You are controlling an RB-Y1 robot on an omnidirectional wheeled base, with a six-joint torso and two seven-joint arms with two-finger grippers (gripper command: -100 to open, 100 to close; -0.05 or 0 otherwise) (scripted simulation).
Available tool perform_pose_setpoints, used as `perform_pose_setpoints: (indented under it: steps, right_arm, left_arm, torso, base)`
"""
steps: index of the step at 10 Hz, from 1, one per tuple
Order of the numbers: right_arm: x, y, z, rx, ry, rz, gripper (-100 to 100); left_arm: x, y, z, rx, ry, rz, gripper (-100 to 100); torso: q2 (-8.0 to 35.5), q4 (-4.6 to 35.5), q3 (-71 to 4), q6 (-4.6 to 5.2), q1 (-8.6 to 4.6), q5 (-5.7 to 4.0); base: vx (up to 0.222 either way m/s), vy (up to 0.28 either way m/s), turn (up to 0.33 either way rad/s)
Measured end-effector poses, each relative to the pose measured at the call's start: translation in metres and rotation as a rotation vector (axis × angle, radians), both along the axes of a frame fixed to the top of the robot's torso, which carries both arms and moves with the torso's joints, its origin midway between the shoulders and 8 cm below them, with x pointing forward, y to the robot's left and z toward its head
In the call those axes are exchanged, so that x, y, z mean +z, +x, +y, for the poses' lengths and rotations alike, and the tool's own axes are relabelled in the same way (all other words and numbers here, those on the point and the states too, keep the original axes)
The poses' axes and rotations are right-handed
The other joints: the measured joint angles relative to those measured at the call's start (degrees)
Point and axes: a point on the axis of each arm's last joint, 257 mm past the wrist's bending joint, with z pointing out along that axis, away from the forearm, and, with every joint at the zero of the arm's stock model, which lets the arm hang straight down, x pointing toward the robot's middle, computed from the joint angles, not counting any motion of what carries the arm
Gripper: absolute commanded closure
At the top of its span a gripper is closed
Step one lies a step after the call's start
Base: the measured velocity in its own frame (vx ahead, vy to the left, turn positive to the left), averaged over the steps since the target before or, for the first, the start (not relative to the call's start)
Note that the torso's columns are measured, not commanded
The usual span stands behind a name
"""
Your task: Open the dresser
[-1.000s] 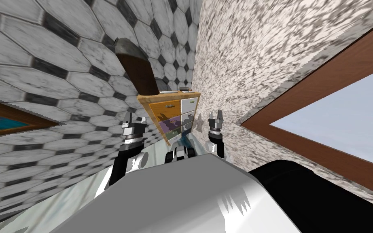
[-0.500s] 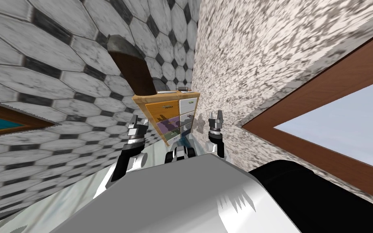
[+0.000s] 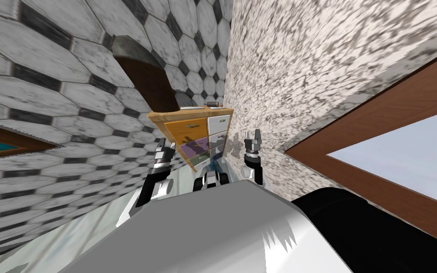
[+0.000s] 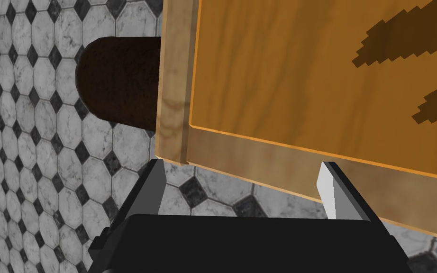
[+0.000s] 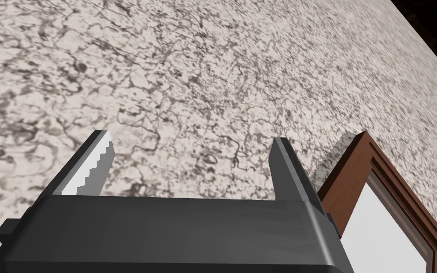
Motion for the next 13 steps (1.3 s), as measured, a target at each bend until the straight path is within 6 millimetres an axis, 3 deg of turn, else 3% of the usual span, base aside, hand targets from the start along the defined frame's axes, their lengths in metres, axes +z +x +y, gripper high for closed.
perform_pose_setpoints:
  steps: [13]
  right_arm:
    - [0.0,0.0,0.0,0.0,0.0,0.0,0]
  left_arm:
    - [-0.093,0.027,0.026,0.052,-0.047,0.158,-100]
  torso:
    - [0.0,0.0,0.0,0.0,-0.03,-0.01]
  base:
    - [0.027,-0.06,0.029]
